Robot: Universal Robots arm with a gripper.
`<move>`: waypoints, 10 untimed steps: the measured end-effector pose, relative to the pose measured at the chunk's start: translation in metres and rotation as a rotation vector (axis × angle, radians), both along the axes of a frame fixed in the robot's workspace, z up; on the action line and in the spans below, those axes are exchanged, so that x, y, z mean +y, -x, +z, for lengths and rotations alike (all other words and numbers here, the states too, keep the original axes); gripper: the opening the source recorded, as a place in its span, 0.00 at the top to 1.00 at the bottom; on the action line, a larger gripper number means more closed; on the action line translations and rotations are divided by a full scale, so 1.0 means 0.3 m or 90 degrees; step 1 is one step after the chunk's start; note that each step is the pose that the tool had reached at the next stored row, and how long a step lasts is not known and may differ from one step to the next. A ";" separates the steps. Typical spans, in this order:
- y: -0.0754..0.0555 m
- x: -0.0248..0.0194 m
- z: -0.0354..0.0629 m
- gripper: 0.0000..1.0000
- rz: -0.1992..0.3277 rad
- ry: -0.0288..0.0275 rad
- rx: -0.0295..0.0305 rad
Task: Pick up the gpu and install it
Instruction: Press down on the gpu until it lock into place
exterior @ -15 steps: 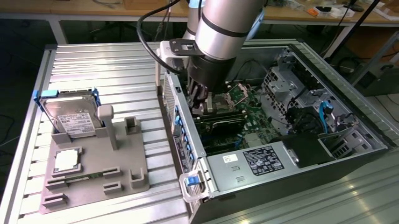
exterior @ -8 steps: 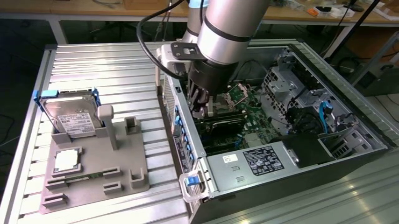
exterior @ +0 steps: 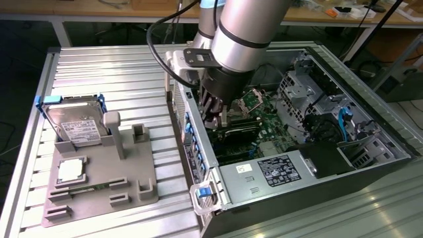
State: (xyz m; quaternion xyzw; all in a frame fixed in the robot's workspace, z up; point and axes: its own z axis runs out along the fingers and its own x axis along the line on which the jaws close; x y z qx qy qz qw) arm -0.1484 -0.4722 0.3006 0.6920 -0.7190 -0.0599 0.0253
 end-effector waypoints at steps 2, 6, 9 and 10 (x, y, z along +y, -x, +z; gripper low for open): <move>-0.019 0.000 -0.001 0.89 0.000 -0.0101 -0.0004; -0.064 0.002 0.001 0.89 0.000 -0.0339 0.0001; -0.114 0.003 -0.002 0.89 0.000 -0.0417 -0.0002; -0.118 0.003 -0.002 0.89 0.000 -0.0417 -0.0002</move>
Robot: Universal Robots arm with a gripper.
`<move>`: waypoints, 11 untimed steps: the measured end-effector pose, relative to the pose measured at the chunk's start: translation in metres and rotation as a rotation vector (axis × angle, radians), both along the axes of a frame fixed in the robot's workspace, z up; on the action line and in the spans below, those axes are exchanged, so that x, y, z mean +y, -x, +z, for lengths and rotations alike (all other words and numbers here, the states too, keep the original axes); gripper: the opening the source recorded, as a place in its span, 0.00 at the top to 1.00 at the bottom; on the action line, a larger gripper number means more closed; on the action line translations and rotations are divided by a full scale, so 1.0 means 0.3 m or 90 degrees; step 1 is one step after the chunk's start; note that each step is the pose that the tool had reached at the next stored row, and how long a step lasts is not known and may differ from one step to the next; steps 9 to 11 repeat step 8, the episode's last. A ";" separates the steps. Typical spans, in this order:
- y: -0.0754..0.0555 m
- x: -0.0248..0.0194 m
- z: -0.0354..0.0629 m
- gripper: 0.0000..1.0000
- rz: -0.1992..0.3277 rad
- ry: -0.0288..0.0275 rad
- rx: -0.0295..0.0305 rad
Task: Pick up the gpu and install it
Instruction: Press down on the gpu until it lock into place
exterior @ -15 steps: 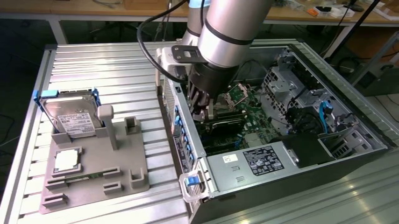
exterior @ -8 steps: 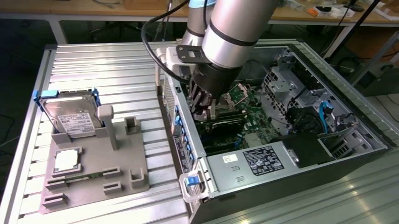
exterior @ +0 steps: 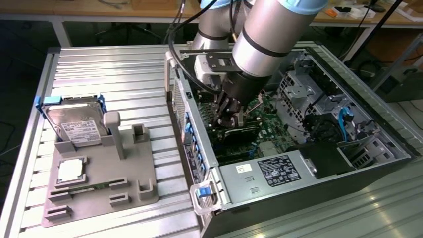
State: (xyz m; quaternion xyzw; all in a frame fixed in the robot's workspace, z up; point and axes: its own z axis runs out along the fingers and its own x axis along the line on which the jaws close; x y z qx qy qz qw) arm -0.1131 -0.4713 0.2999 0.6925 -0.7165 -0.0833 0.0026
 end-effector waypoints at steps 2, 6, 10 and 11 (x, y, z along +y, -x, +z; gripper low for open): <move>0.000 0.000 0.000 0.89 0.000 -0.0001 0.0000; 0.000 0.000 0.000 0.89 0.000 0.0000 0.0000; 0.000 0.000 0.000 0.89 0.000 -0.0001 0.0000; 0.000 0.000 0.000 0.89 0.000 -0.0001 0.0000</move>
